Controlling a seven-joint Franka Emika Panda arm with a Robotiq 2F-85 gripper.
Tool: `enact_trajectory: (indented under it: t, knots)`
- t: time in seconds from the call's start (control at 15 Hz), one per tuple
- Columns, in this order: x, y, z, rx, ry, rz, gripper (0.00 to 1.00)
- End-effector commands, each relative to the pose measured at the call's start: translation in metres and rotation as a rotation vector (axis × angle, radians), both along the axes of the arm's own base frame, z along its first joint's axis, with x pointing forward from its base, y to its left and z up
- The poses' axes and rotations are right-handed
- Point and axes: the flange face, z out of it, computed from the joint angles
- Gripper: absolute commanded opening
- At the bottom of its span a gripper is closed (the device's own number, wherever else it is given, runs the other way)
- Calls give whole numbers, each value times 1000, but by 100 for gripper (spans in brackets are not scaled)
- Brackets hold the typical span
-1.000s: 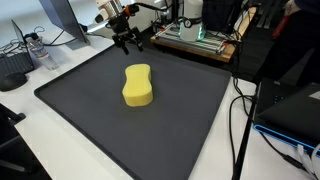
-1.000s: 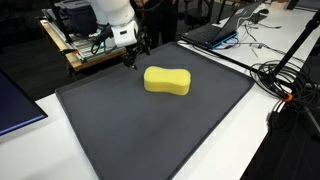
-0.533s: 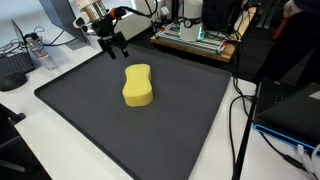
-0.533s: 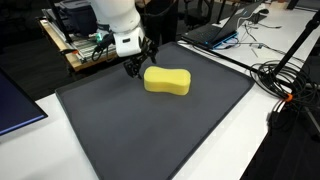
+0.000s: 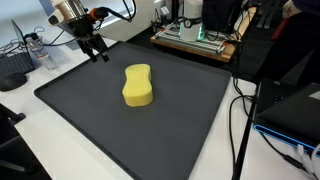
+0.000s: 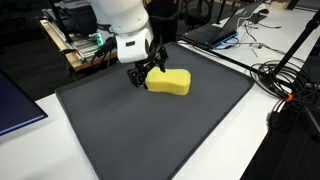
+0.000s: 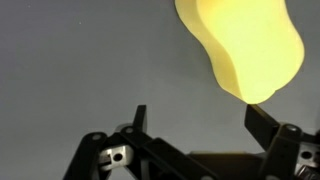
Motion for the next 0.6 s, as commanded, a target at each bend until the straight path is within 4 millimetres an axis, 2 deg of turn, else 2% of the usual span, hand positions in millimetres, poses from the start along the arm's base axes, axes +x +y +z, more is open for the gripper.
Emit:
enact_trajectory:
  t: [0.0, 0.27, 0.53]
  knots:
    - [16, 8, 10, -28, 24, -74, 100]
    - [2, 21, 10, -74, 49, -133, 100]
    - [-20, 31, 4, -132, 97, -170, 100]
